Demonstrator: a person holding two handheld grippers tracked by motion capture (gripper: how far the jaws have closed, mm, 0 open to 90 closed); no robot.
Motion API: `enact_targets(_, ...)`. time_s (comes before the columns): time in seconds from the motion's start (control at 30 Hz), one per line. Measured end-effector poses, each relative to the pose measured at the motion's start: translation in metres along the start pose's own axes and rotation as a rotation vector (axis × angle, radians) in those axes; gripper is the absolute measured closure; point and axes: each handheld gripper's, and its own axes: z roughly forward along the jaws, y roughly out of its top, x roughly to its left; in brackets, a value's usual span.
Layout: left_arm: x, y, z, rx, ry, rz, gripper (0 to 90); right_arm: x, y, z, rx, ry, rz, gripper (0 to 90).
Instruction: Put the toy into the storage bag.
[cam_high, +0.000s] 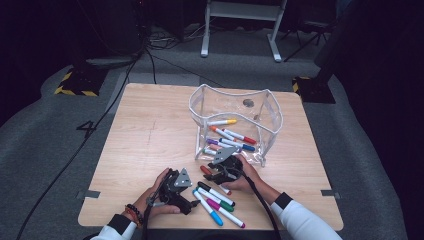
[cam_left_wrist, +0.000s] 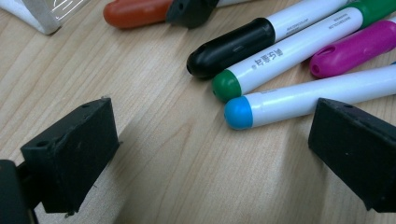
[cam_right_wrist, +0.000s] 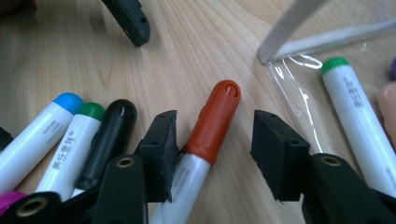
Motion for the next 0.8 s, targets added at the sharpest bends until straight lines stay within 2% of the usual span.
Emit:
enact_targets(0.27, -0.001, -0.002, -0.001, 0.000, 0.001, 0.000, 1.7, -0.010, -0.018, -0.017, -0.015, -0.007, 0.028, 73.9)
enact_targets(0.37, -0.001, -0.002, -0.001, -0.001, 0.001, 0.000, 1.7, -0.010, -0.026, -0.024, -0.012, -0.022, 0.028, 74.4)
enact_targets(0.6, -0.001, -0.002, -0.002, 0.000, 0.001, 0.003, 1.7, -0.007, -0.045, -0.046, 0.016, -0.018, 0.037, 74.7)
enact_targets(0.8, -0.001, -0.001, -0.001, 0.001, 0.002, 0.002, 1.7, -0.010, -0.061, -0.074, -0.013, -0.041, 0.053, 74.7)
